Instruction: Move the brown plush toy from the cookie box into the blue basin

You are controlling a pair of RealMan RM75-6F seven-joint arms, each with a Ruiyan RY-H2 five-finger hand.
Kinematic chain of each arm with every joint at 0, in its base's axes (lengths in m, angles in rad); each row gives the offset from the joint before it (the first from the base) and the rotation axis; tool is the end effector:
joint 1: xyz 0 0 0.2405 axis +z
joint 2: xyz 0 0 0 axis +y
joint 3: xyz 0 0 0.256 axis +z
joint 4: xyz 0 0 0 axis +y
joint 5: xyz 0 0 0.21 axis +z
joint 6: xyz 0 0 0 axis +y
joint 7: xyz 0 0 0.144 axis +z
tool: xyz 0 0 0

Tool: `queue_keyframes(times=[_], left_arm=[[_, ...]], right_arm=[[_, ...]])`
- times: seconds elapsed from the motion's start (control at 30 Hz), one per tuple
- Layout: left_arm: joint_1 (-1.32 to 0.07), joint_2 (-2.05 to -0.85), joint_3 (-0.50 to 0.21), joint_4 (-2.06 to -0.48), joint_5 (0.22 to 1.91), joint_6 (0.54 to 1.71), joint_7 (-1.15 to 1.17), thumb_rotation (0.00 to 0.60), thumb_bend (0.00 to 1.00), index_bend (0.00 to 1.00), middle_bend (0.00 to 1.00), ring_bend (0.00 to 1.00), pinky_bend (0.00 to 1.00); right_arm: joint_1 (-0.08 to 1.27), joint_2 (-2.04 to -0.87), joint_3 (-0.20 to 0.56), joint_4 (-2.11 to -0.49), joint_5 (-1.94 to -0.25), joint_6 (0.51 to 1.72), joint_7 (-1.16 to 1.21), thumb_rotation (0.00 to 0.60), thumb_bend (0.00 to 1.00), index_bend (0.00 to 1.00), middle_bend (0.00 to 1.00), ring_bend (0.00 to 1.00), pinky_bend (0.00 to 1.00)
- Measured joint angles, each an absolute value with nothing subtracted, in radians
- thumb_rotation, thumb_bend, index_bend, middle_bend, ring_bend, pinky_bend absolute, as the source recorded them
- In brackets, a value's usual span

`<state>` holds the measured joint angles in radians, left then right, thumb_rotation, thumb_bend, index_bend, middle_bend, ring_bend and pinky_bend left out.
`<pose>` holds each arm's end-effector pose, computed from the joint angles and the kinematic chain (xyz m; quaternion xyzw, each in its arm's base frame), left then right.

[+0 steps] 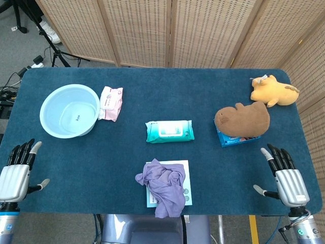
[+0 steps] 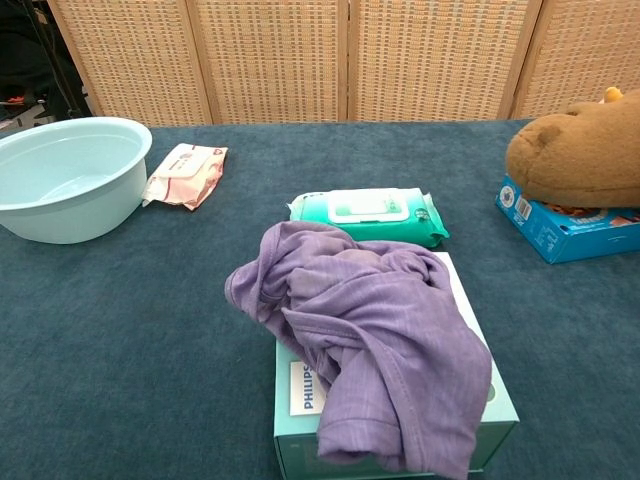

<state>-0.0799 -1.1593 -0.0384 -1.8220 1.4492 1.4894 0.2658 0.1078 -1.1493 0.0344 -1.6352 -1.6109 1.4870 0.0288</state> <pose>-0.2720 0.1730 0.1320 -0.5937 -0.4007 -0.3685 0.5926 -0.2858 -0.1827 0.1398 0.6189 -0.3840 0.4337 0.5304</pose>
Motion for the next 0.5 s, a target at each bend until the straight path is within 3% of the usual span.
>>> queue_keyframes(times=[0.2, 0.5], left_arm=[[-0.082, -1.164, -0.033, -1.823, 1.457, 1.486, 0.277, 0.600, 0.00, 0.00, 0.00, 0.00, 0.00], [-0.094, -1.181, -0.029, -1.813, 1.447, 1.457, 0.293, 0.600, 0.00, 0.00, 0.00, 0.00, 0.00]], right_arm=[[0.185, -1.088, 0.099, -1.727, -1.563, 1.396, -0.013, 0.600, 0.00, 0.00, 0.00, 0.00, 0.00], [0.369, -1.002, 0.208, -1.843, -1.273, 1.122, -0.208, 0.600, 0.00, 0.00, 0.00, 0.00, 0.00]])
